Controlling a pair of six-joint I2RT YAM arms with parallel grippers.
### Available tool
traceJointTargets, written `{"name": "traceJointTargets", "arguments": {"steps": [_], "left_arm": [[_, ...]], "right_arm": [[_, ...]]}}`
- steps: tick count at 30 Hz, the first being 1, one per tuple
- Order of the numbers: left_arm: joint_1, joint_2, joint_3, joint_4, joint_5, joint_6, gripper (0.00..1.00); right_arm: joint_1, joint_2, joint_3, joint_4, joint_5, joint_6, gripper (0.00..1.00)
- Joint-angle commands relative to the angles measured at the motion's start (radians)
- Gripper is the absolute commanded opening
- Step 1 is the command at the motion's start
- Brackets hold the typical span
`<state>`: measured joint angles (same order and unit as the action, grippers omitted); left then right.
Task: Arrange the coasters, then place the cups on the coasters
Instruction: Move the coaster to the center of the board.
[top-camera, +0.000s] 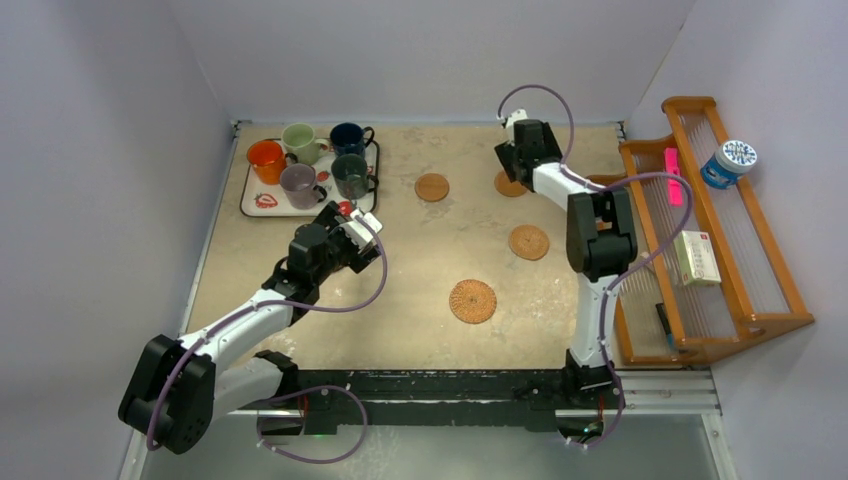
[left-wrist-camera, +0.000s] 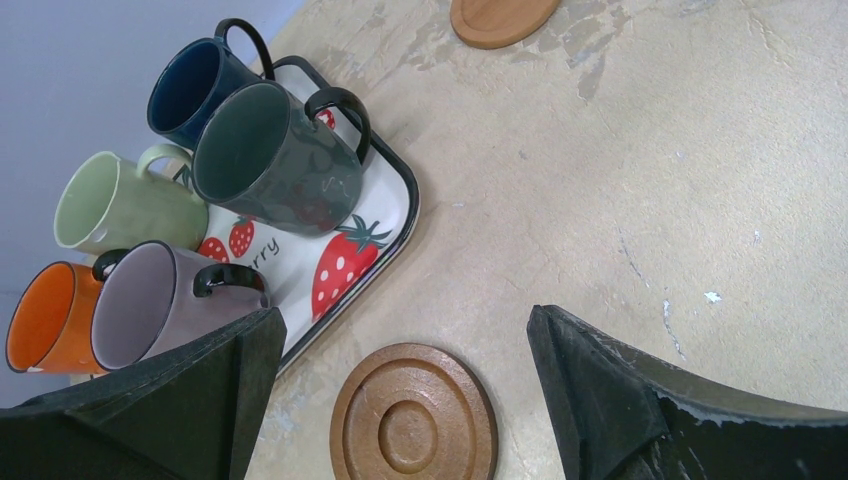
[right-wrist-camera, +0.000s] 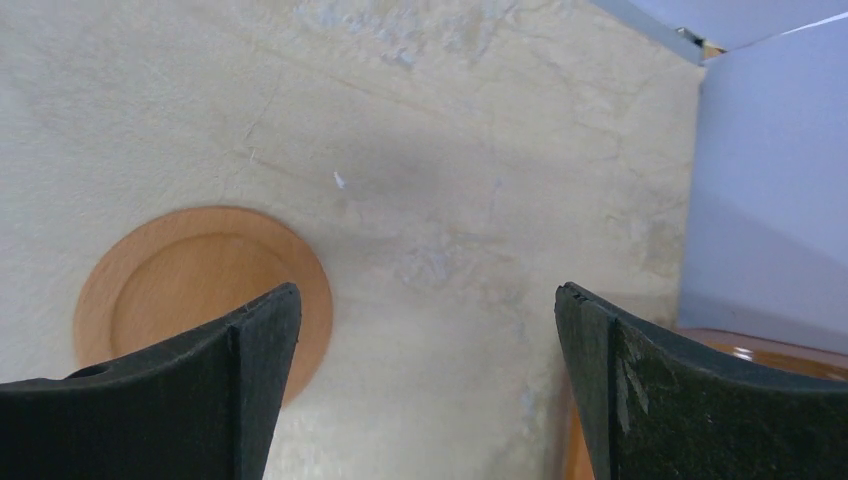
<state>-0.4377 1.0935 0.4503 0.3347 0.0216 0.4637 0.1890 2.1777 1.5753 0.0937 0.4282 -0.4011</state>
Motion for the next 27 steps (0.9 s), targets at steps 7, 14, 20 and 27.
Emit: {"name": "traceJointTargets", "arguments": {"steps": [7,14,20,27], "left_arm": [[0.005,0.01,0.029,0.039,-0.064,0.002,1.0],[0.005,0.045,0.083,0.004,-0.147,0.031,1.0],[0.025,0.1,0.129,-0.049,-0.103,0.026,1.0],[0.117,0.191,0.191,-0.121,0.03,-0.003,1.0]], "right_arm": [[0.088,-0.435,-0.223,-0.068,-0.231,0.094,0.99],[0.238,-0.621,-0.475,-0.074,-0.333,0.099,0.99],[0.244,-0.728,-0.56,-0.132,-0.466,0.049,0.99],[0.244,-0.869,-0.731,-0.118,-0.575,-0.087,0.99]]}}
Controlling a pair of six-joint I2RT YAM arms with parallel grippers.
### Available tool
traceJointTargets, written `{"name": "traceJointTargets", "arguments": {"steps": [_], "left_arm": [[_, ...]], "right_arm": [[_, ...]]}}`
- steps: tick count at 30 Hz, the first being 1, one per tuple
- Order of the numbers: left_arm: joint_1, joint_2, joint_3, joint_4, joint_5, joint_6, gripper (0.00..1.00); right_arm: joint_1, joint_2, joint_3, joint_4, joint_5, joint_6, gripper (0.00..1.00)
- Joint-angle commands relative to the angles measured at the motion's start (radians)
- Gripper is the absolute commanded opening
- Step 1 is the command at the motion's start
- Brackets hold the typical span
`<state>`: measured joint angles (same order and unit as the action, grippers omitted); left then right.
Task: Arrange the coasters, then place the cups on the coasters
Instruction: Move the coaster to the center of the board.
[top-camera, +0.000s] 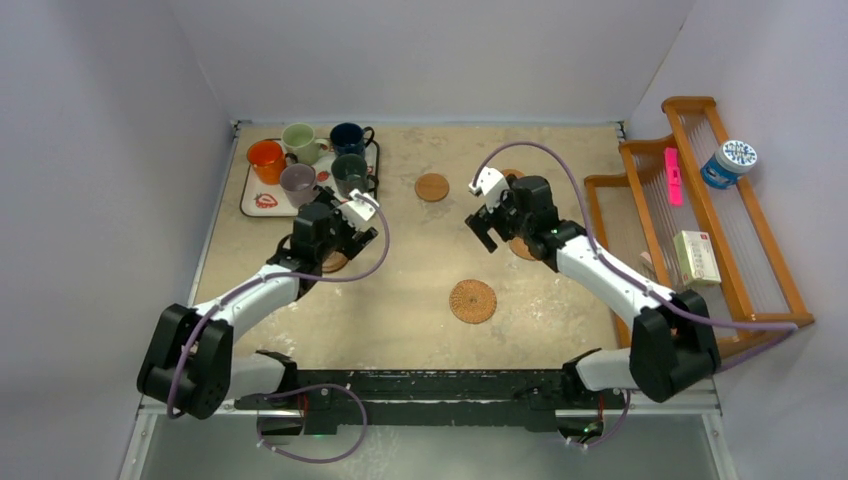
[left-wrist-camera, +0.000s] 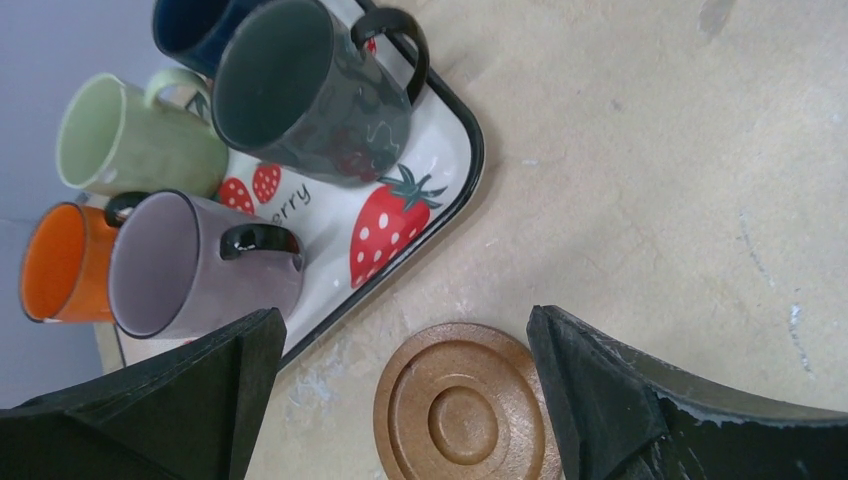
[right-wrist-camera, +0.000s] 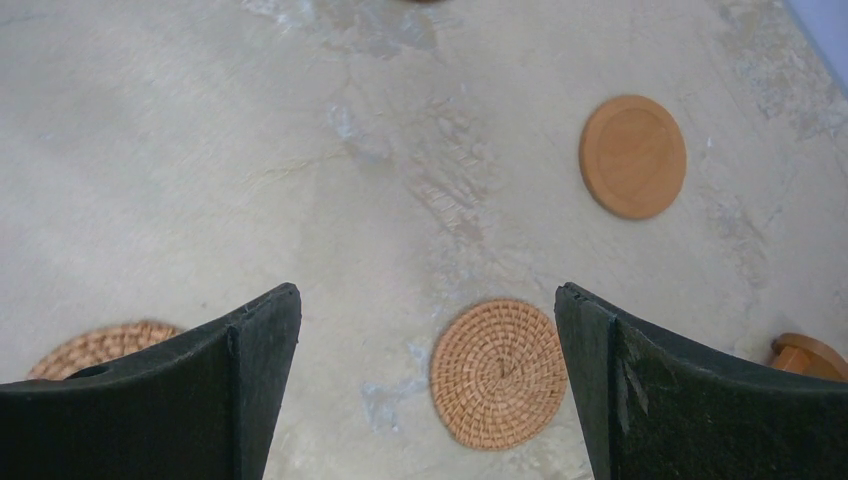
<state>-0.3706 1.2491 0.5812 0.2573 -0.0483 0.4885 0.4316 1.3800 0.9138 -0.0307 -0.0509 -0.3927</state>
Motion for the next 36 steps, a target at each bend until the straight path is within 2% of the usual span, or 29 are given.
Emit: {"name": "traceJointTargets", "arguments": {"steps": [1,5,10,17,22,30,36], "left_arm": [[0.062,0.043,0.069,-0.055,0.122,-0.033,1.0],[0.119,0.073,0.105,-0.094,0.218,-0.061,1.0],[0.148,0.09,0.116,-0.109,0.258,-0.07,1.0],[0.148,0.079,0.101,-0.096,0.264,-0.081,1.0],[0.148,0.076,0.09,-0.087,0.257,-0.083,1.0],[0.149,0.053,0.076,-0.074,0.257,-0.087,1.0],[0.148,0.047,0.067,-0.068,0.274,-0.076,1.0]], "right_arm": [[0.001,-0.088,-0.086,-0.001,-0.106,-0.114,0.99],[0.001,-0.154,-0.157,-0.035,-0.153,-0.216,0.99],[0.001,-0.18,-0.255,-0.054,-0.204,-0.365,0.99],[0.012,-0.062,-0.266,-0.061,-0.264,-0.413,0.99],[0.079,0.027,-0.237,-0.068,-0.303,-0.41,0.99],[0.21,0.191,-0.21,0.063,-0.232,-0.347,0.99],[0.261,0.303,-0.132,0.238,-0.002,-0.216,0.99]]}}
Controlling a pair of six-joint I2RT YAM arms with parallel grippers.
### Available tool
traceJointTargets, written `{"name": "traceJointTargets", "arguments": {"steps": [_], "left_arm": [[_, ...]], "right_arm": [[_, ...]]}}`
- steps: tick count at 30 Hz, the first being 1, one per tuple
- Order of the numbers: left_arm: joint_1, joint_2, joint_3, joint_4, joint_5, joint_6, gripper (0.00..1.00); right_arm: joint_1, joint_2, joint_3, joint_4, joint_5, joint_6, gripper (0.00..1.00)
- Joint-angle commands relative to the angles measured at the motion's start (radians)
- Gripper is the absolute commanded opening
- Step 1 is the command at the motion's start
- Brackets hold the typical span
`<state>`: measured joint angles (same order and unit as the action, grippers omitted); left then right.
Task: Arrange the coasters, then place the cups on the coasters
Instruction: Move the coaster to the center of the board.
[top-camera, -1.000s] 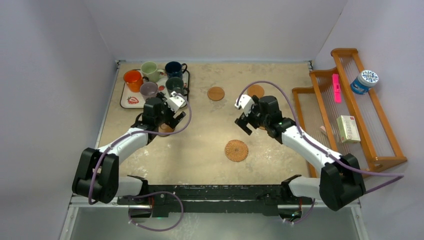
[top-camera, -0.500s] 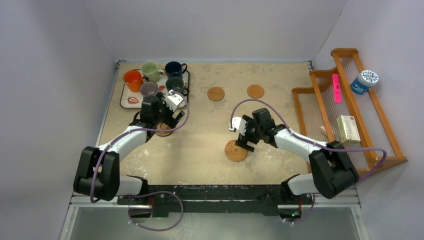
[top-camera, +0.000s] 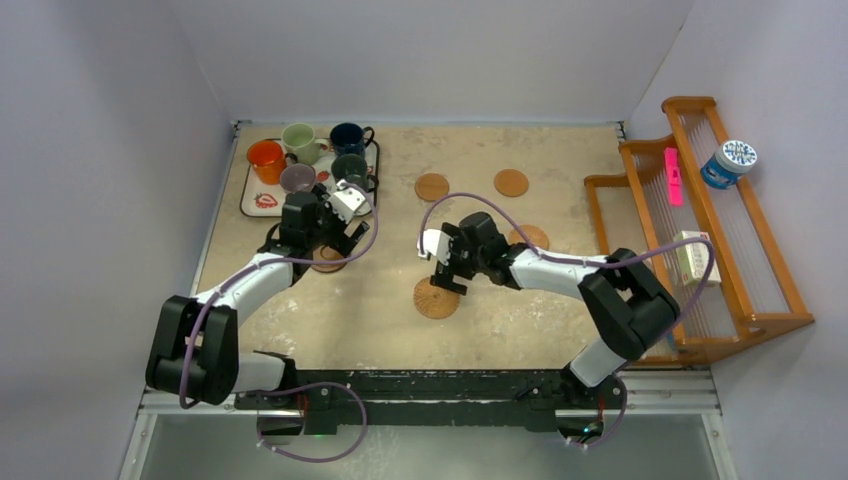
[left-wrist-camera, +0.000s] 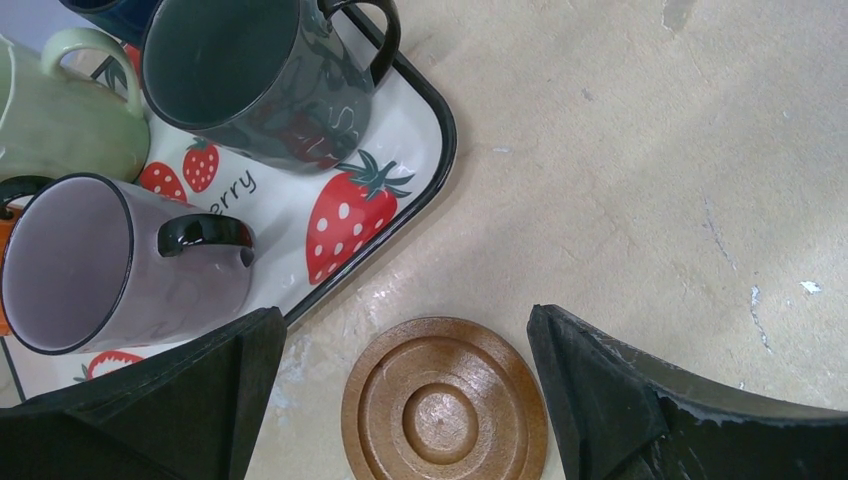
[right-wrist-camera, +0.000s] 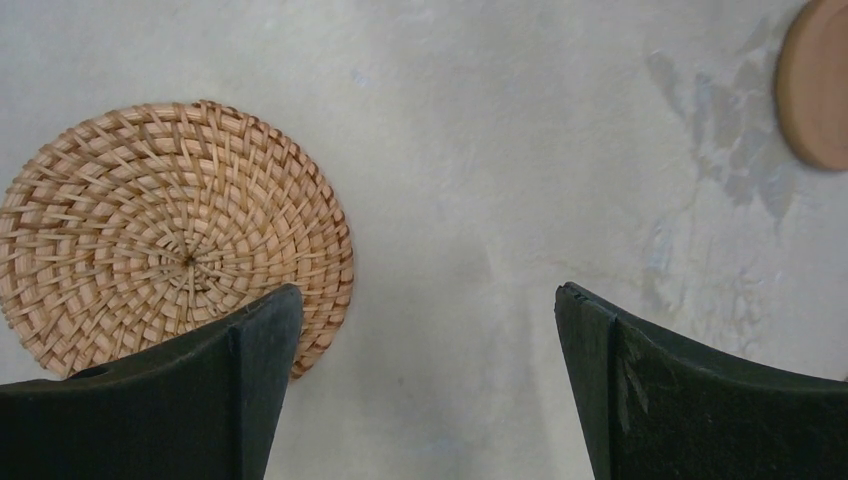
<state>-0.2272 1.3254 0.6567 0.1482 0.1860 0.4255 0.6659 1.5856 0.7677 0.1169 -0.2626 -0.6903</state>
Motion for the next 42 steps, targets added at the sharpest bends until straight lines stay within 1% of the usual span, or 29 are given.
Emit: {"name": "traceJointTargets", "arguments": {"steps": [1,2,4,7,9,12,13,16,17,20,23,25,29,33,35,38,42], "left_arm": [[0.005,-0.034,-0.011,0.038,0.051,-0.009,1.0],[0.005,-0.043,-0.014,0.034,0.065,-0.001,1.0],[0.005,-0.061,-0.019,0.023,0.109,0.013,1.0],[-0.013,-0.081,-0.017,0.015,0.159,0.024,1.0],[-0.07,-0.078,-0.011,0.012,0.106,0.049,1.0],[-0.2,-0.052,-0.014,0.038,-0.039,0.096,1.0],[-0.225,-0.036,-0.006,0.043,-0.043,0.093,1.0],[-0.284,0.027,0.046,0.035,-0.056,0.076,1.0],[-0.307,0.052,0.066,0.035,-0.083,0.074,1.0],[-0.365,0.152,0.137,0.094,-0.231,0.031,1.0],[-0.394,0.265,0.264,0.082,-0.338,-0.036,1.0],[-0.408,0.346,0.382,0.045,-0.398,-0.061,1.0],[-0.429,0.526,0.587,-0.021,-0.518,-0.043,1.0],[-0.437,0.719,0.797,-0.103,-0.63,0.006,1.0],[-0.437,0.799,0.882,-0.166,-0.659,0.011,1.0],[-0.437,0.838,0.92,-0.176,-0.685,0.027,1.0],[-0.436,0.882,0.969,-0.167,-0.756,0.051,1.0]], "right_arm": [[0.027,0.102,0.026,0.109,0.237,0.093,0.99],[0.027,0.099,0.041,0.11,0.255,0.098,0.99],[0.025,0.07,0.071,0.064,0.22,0.134,0.99],[0.008,-0.038,0.092,0.005,0.184,0.147,0.99],[-0.022,-0.116,0.096,-0.041,0.142,0.152,0.99],[-0.1,-0.226,0.102,-0.09,0.099,0.179,0.99],[-0.135,-0.258,0.101,-0.095,0.094,0.191,0.99],[-0.235,-0.32,0.078,-0.061,0.165,0.219,0.99],[-0.259,-0.331,0.068,-0.044,0.194,0.224,0.99],[-0.341,-0.326,0.049,0.004,0.241,0.26,0.99],[-0.398,-0.278,0.054,0.038,0.293,0.308,0.99],[-0.428,-0.245,0.057,0.056,0.321,0.326,0.99],[-0.472,-0.216,0.049,0.09,0.303,0.342,0.99],[-0.486,-0.221,0.02,0.124,0.278,0.349,0.99],[-0.488,-0.227,0.004,0.14,0.271,0.357,0.99],[-0.489,-0.211,-0.003,0.185,0.303,0.357,0.99],[-0.491,-0.121,0.081,0.167,0.387,0.34,0.99]]}}
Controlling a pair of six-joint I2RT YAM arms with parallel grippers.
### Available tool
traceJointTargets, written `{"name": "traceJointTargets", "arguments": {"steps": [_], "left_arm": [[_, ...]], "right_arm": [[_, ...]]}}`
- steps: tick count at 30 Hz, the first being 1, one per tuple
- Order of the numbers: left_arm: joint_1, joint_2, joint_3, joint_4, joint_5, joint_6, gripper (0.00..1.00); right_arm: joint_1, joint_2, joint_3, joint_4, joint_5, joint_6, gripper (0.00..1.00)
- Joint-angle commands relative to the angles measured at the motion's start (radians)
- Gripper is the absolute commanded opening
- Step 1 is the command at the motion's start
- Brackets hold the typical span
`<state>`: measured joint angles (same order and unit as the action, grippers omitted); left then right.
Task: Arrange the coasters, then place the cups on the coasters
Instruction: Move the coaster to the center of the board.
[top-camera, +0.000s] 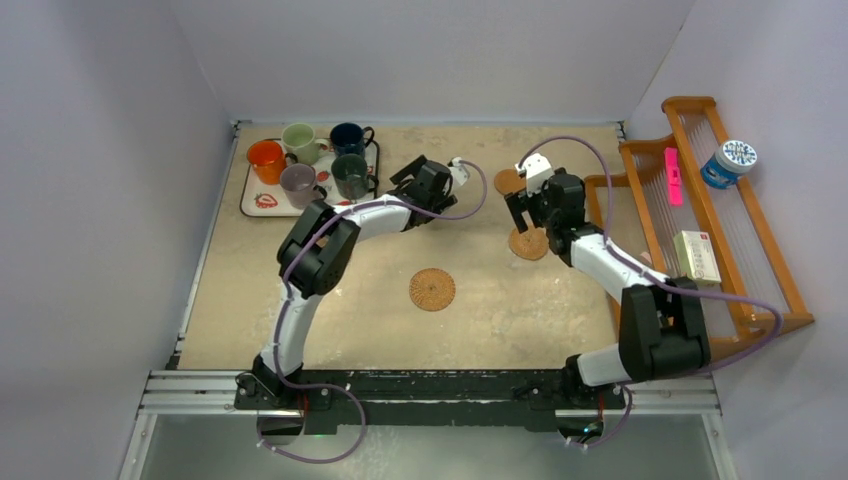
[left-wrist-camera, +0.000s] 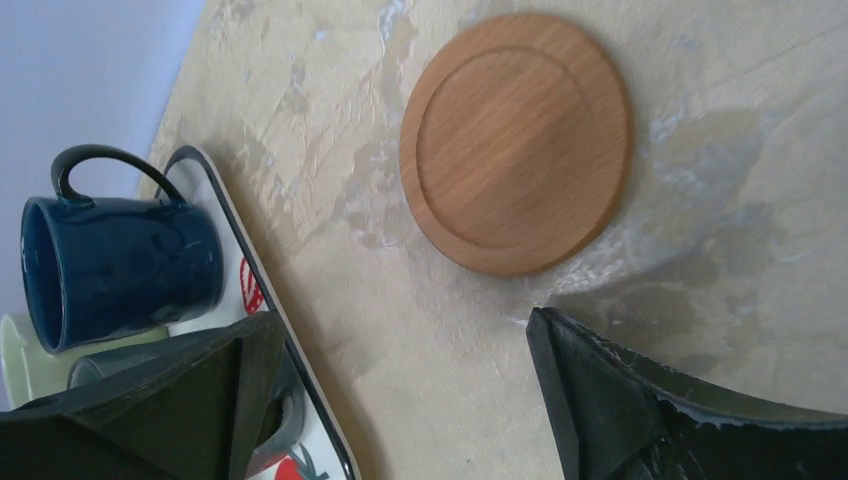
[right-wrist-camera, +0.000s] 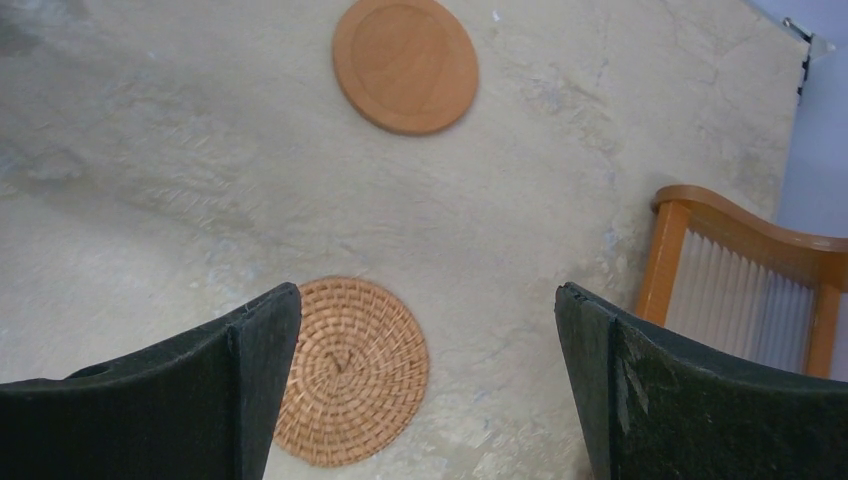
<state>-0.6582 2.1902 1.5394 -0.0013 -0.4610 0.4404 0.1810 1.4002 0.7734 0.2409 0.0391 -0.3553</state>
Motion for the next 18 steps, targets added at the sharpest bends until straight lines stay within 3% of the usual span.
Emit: {"name": "traceJointTargets", "arguments": {"steps": [1,9,18], "left_arm": [[-0.005,0.027,0.098,-0.015,-0.117,0.044,1.0],[-0.004,0.092,0.195,0.003,-0.081,0.068,1.0],[0.006,0.264,0.412,-0.126,-0.103,0.099,0.99]], "right_arm": [[-0.006,0.087,0.101,0.039,0.106,0.002,0.99],[-0.008,0.265,0.298,-0.008,0.109,-0.003,0.99],[-0.009,0.51,0.603,-0.104,0.152,-0.017,0.99]]}}
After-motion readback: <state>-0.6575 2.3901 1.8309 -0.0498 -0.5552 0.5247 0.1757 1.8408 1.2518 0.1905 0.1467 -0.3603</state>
